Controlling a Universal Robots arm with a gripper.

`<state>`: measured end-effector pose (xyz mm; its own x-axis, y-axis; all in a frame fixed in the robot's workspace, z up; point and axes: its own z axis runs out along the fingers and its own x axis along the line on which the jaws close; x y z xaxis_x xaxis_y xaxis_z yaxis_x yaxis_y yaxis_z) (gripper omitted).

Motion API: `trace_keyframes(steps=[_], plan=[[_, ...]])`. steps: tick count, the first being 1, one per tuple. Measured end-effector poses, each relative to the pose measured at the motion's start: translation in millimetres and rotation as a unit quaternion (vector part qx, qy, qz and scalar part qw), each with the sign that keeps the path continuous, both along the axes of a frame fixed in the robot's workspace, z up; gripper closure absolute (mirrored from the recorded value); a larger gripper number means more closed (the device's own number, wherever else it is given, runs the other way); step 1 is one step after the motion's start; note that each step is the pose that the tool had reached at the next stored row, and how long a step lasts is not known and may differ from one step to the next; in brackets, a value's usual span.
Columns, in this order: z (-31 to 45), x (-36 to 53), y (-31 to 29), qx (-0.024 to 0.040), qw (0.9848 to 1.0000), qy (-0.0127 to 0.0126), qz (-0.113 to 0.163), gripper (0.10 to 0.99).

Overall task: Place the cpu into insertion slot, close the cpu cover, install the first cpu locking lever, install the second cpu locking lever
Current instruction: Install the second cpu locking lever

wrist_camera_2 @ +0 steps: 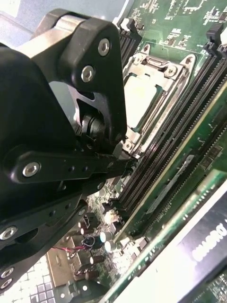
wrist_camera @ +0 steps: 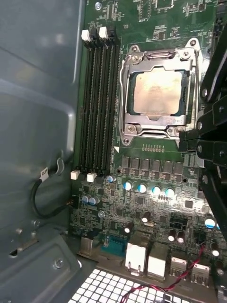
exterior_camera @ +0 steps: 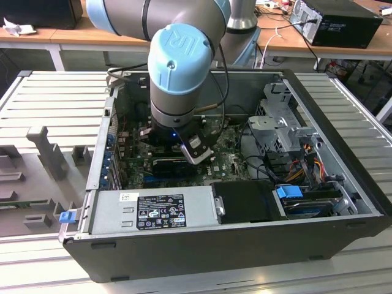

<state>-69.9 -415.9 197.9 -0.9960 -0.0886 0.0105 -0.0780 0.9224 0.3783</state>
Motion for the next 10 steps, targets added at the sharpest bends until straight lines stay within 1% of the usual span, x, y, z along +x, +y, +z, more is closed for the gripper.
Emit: trace_keyframes(steps=[2,10], plan=[[-1.5,0.0,-0.1,0.0019,1.0,0.0,0.0,0.98],[-4.8,-0.1,0.3,0.0054,1.0,0.0001,0.0,0.98]])
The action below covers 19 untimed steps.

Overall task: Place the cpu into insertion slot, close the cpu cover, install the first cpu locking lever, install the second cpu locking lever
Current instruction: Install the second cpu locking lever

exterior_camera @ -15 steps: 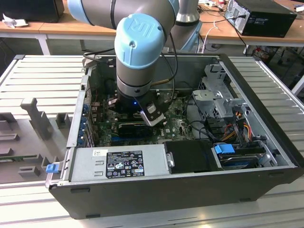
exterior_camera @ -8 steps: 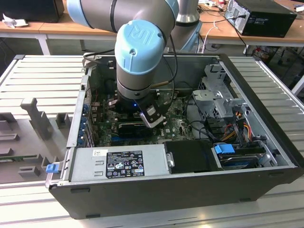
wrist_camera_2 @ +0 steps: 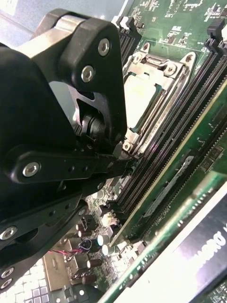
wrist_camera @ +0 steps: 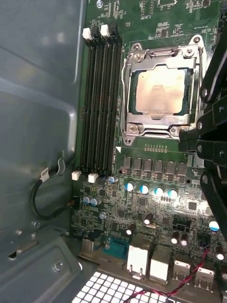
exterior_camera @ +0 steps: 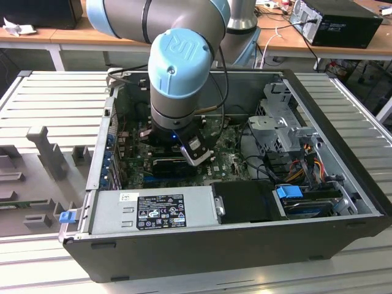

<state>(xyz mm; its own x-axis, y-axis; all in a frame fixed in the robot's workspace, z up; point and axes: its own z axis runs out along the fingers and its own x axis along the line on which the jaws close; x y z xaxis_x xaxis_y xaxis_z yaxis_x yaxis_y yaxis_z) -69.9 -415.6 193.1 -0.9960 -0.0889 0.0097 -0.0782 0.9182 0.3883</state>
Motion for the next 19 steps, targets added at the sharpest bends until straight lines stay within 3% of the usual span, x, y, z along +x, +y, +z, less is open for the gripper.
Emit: trace_keyframes(steps=[6,14,19], plan=[[-1.5,-1.9,4.4,0.0027,1.0,-0.0001,0.0,0.98],[-1.9,-2.3,5.6,0.0037,1.0,0.0,0.0,0.98],[6.0,-3.0,5.6,0.0036,1.0,0.0,0.0,0.98]])
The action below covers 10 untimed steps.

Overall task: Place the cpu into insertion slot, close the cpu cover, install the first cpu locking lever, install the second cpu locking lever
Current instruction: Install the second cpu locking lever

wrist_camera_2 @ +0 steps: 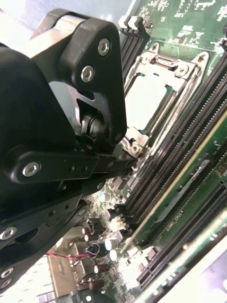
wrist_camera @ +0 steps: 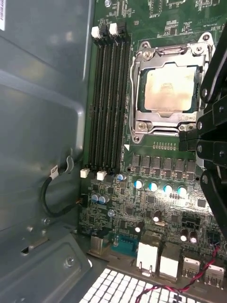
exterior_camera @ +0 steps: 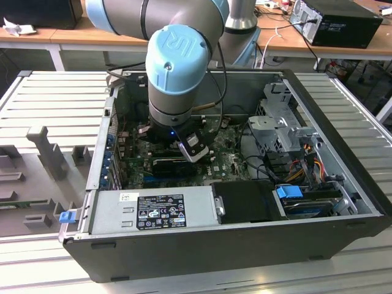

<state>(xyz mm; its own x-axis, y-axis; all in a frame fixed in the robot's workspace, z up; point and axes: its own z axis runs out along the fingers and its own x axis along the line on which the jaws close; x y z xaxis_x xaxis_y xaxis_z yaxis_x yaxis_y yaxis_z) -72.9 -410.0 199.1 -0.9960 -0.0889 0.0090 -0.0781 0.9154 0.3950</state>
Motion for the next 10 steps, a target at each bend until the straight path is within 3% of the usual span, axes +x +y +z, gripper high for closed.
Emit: trace_keyframes(steps=[4,10], plan=[[8.7,0.0,0.0,0.0,1.0,0.0,0.0,0.98],[14.1,0.0,0.0,0.0003,1.0,0.0001,0.0,0.98]])
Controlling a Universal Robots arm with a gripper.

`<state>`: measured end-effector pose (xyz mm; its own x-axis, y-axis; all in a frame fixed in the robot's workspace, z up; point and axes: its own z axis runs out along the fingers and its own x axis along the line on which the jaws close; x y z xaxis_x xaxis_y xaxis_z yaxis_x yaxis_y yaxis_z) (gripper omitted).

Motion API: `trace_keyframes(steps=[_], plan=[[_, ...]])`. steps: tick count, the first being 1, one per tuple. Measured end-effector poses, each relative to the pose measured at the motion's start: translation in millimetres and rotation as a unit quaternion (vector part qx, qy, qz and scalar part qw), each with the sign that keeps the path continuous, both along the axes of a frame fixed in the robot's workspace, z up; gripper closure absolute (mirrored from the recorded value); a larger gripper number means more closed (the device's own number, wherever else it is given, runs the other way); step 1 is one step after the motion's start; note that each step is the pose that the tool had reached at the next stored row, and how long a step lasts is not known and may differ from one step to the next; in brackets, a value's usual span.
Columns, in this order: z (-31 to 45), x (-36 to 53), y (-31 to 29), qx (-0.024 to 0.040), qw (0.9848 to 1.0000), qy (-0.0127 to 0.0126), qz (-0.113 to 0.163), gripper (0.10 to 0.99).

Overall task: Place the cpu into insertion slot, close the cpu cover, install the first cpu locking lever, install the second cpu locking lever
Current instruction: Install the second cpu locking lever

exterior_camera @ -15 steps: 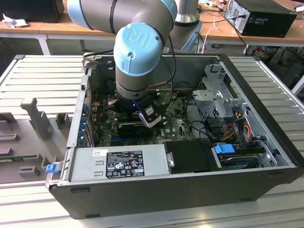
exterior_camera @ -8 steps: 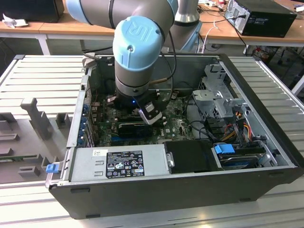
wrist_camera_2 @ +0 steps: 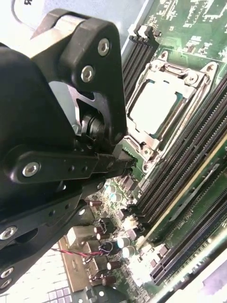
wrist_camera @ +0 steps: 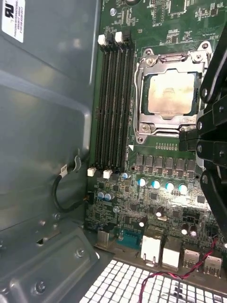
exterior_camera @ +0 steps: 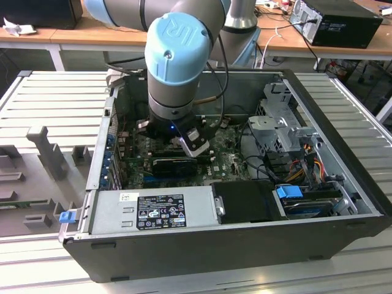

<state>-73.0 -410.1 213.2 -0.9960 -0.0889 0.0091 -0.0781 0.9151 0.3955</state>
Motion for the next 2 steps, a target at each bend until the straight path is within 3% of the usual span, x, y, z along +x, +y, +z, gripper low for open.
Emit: trace_keyframes(steps=[2], plan=[[2.2,0.0,0.1,0.0001,1.0,-0.0001,0.0,0.98]])
